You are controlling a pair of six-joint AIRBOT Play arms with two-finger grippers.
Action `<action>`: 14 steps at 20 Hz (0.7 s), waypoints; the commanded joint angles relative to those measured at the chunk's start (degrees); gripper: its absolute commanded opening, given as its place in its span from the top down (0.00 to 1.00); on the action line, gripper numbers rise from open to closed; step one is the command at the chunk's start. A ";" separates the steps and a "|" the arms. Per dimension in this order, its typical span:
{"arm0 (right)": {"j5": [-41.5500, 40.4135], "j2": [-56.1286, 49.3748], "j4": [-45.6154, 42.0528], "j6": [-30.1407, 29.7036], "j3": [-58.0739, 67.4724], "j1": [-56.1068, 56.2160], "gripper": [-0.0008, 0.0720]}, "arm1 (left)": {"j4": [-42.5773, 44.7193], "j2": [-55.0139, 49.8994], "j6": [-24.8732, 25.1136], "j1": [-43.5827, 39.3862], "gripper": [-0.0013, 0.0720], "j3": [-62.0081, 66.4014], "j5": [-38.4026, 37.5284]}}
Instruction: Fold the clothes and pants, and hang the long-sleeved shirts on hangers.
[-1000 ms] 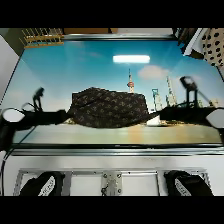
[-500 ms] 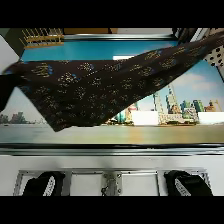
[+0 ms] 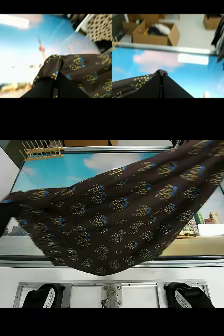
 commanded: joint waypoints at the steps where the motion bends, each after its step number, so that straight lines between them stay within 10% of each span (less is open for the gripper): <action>1: 4.74 -12.13 2.86 2.80 0.22 0.09 0.98 | 1.84 -9.73 -1.22 -0.74 0.97 -8.68 -3.61; 7: 2.45 -37.35 2.86 -1.31 0.22 0.09 0.98 | 1.05 -38.97 10.25 -3.87 0.97 -15.98 19.54; 14: 1.62 -39.89 2.84 -4.92 -0.02 0.09 0.98 | -2.40 -61.66 16.92 0.39 0.97 5.16 13.09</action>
